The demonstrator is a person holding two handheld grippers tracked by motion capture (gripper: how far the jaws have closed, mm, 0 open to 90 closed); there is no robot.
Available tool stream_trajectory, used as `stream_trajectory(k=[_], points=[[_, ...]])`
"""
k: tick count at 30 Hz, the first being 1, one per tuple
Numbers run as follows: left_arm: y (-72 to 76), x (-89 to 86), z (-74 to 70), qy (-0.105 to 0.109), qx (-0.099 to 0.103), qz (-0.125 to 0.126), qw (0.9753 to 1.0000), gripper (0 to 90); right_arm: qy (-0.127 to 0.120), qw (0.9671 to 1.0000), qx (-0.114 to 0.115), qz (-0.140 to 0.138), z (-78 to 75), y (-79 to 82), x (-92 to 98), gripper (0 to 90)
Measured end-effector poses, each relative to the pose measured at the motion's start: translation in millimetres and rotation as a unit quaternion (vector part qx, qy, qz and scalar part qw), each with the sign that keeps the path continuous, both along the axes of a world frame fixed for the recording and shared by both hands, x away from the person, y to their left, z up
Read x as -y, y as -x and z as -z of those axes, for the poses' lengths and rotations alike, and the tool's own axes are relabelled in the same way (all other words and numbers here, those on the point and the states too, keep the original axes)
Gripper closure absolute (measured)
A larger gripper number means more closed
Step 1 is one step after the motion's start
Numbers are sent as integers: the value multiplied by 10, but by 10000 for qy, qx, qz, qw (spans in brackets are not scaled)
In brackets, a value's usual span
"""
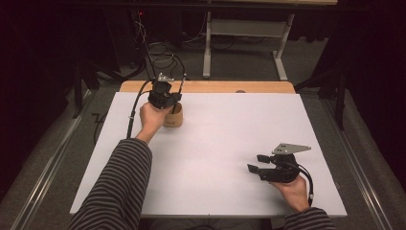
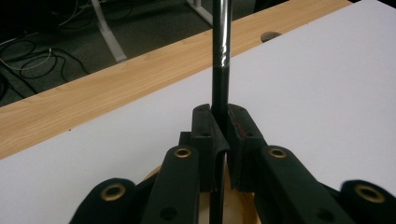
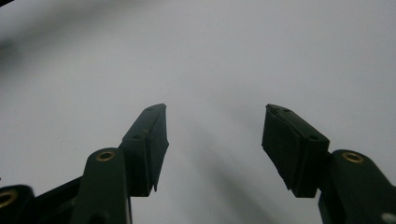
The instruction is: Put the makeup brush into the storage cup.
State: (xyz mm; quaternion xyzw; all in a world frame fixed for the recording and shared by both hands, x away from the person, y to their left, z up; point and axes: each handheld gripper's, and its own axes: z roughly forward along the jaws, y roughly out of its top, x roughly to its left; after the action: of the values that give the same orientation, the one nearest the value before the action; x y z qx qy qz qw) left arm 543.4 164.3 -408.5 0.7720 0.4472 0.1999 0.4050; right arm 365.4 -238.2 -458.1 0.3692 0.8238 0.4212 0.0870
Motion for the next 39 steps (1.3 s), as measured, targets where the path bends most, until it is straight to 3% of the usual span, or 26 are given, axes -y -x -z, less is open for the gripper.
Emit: stream_trajectory(k=[19, 21, 23, 28, 39], points=[[35, 60, 63, -181, -102, 112, 9997, 821, 6, 10000, -12, -21, 1, 0, -2, 419], [30, 62, 66, -141, -155, 157, 9997, 740, 1, 10000, -9, -23, 1, 0, -1, 419], [34, 65, 68, -221, -156, 185, 9995, 723, 3, 10000, -8, -23, 1, 0, -1, 419], [55, 42, 30, -256, -162, 79, 9995, 555, 10, 10000, -20, -16, 1, 0, -5, 419], [192, 62, -107, -221, -168, 352, 9990, 449, 35, 10000, 16, -28, -3, 6, -12, 419]])
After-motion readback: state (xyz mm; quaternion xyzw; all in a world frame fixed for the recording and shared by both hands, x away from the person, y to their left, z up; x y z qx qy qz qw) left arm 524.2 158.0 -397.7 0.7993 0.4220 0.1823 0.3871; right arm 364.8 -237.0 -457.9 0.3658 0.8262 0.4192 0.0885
